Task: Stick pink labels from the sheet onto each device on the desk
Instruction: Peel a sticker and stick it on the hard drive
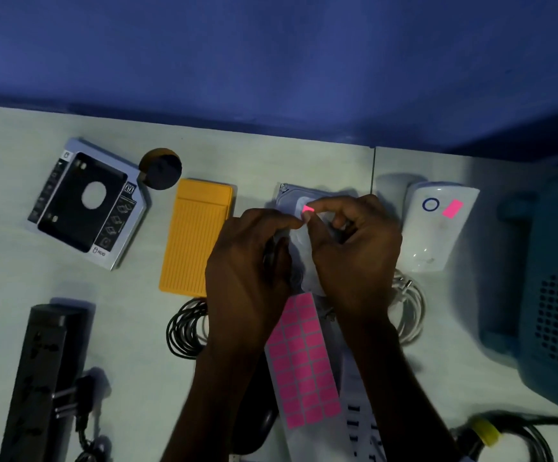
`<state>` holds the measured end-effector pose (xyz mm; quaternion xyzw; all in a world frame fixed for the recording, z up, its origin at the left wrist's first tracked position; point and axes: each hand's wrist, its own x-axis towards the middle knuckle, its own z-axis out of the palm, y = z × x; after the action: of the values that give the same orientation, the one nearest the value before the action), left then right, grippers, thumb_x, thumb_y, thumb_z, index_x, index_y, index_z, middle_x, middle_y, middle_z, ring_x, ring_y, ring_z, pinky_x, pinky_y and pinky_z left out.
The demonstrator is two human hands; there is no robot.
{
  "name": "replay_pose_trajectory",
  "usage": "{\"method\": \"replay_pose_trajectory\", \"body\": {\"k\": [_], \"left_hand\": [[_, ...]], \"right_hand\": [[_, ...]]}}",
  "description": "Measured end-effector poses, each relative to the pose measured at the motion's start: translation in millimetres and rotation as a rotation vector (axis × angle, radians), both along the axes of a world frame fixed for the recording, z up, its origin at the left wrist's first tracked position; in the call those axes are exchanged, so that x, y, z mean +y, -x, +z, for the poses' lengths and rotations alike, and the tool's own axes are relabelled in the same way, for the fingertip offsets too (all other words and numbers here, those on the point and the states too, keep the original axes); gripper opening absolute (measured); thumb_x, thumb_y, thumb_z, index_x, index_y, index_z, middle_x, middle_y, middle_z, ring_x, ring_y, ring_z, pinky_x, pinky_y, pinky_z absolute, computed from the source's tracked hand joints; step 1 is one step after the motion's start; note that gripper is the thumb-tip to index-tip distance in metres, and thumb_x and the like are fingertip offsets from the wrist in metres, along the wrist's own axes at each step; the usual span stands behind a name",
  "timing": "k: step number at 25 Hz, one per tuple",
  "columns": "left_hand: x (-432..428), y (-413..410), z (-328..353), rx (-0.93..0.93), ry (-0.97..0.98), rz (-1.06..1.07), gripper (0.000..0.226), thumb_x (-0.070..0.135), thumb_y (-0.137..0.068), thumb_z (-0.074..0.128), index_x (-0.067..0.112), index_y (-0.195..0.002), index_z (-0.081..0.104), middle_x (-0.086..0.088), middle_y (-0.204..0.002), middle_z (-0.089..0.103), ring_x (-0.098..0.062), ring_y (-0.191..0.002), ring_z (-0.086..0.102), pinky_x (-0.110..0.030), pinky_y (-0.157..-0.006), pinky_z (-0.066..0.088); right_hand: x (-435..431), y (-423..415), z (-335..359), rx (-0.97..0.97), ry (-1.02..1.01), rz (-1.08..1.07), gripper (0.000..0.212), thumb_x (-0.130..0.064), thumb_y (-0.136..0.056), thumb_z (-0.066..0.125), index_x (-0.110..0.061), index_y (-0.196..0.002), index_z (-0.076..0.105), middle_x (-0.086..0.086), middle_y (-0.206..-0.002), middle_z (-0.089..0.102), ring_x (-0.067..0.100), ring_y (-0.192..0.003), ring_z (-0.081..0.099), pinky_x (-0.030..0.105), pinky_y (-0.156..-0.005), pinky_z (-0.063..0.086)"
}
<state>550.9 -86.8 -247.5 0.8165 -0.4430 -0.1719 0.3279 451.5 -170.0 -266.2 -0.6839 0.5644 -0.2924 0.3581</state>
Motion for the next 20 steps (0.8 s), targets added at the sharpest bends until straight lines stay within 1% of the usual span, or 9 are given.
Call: {"method": "replay_pose_trajectory", "body": {"k": [3, 5, 8, 10, 11, 13, 15, 18, 20], "left_hand": [[0, 1, -2, 0.018, -0.004, -0.017, 0.028, 0.006, -0.079, 0.067, 0.021, -0.102, 0.075, 0.003, -0.100, 0.071, -0.014, -0.092, 0.060, -0.016, -0.083, 0.041], [1, 0, -2, 0.018, 0.011, -0.024, 0.030, 0.001, -0.079, 0.070, 0.020, -0.102, 0.074, 0.003, -0.100, 0.071, -0.015, -0.092, 0.060, -0.021, -0.083, 0.044], [1, 2, -4, -0.005, 0.042, -0.031, 0.032, -0.004, -0.080, 0.069, 0.017, -0.104, 0.075, -0.001, -0.101, 0.071, -0.018, -0.092, 0.062, -0.030, -0.084, 0.050], [0, 6, -2, 0.070, 0.063, -0.009, 0.030, -0.008, -0.083, 0.065, 0.012, -0.103, 0.074, -0.004, -0.101, 0.070, -0.022, -0.094, 0.063, -0.034, -0.086, 0.051], [1, 6, -1, 0.079, 0.076, -0.018, 0.028, -0.007, -0.083, 0.064, 0.011, -0.103, 0.073, -0.005, -0.102, 0.071, -0.023, -0.095, 0.064, -0.034, -0.088, 0.051], [7, 5, 0, -0.003, 0.080, -0.058, 0.028, -0.002, -0.084, 0.064, 0.013, -0.106, 0.073, -0.004, -0.106, 0.073, -0.024, -0.099, 0.065, -0.029, -0.091, 0.048], [17, 8, 2, -0.032, 0.079, -0.058, 0.029, -0.003, -0.087, 0.064, 0.014, -0.109, 0.073, -0.002, -0.112, 0.073, -0.023, -0.104, 0.065, -0.026, -0.092, 0.046], [39, 28, 15, 0.031, 0.098, -0.008, 0.028, -0.004, -0.090, 0.064, 0.013, -0.111, 0.072, 0.000, -0.116, 0.072, -0.017, -0.109, 0.065, -0.027, -0.094, 0.051], [60, 45, 21, 0.034, 0.091, 0.010, 0.026, -0.002, -0.091, 0.064, 0.013, -0.111, 0.073, 0.000, -0.114, 0.071, -0.015, -0.105, 0.065, -0.025, -0.091, 0.051]], "right_hand": [[-3, -1, 3, -0.019, -0.046, -0.027, 0.027, -0.023, -0.081, 0.081, -0.024, -0.107, 0.074, -0.005, -0.075, 0.056, 0.007, -0.067, 0.055, 0.021, -0.065, 0.045], [-5, -3, 7, -0.047, -0.078, -0.044, 0.042, -0.025, -0.079, 0.082, -0.023, -0.118, 0.068, -0.004, -0.066, 0.052, 0.008, -0.061, 0.054, 0.020, -0.062, 0.046], [-4, -7, 7, -0.004, -0.030, -0.073, 0.043, -0.033, -0.083, 0.080, -0.021, -0.121, 0.065, -0.004, -0.058, 0.049, 0.009, -0.060, 0.053, 0.011, -0.059, 0.039], [-5, -6, 7, -0.005, -0.042, -0.064, 0.044, -0.032, -0.084, 0.079, -0.022, -0.123, 0.064, -0.003, -0.060, 0.051, 0.009, -0.064, 0.055, 0.010, -0.061, 0.041], [-4, -2, 7, -0.030, -0.065, -0.030, 0.047, -0.027, -0.083, 0.081, -0.022, -0.126, 0.063, -0.003, -0.065, 0.053, 0.009, -0.065, 0.056, 0.014, -0.064, 0.046], [5, 12, 11, -0.090, -0.122, 0.056, 0.055, -0.013, -0.080, 0.081, -0.020, -0.130, 0.060, 0.000, -0.080, 0.062, 0.008, -0.074, 0.063, 0.018, -0.072, 0.053], [23, 32, 22, -0.116, -0.153, 0.075, 0.052, -0.009, -0.084, 0.077, -0.019, -0.131, 0.059, 0.002, -0.091, 0.068, 0.010, -0.079, 0.068, 0.015, -0.074, 0.053], [58, 72, 39, -0.107, -0.169, 0.064, 0.041, -0.007, -0.089, 0.070, -0.020, -0.127, 0.062, -0.005, -0.086, 0.070, 0.014, -0.068, 0.069, 0.019, -0.065, 0.055], [82, 97, 48, -0.090, -0.211, 0.074, 0.037, -0.005, -0.088, 0.069, -0.023, -0.120, 0.065, -0.010, -0.083, 0.071, 0.015, -0.068, 0.067, 0.016, -0.065, 0.053]]}}
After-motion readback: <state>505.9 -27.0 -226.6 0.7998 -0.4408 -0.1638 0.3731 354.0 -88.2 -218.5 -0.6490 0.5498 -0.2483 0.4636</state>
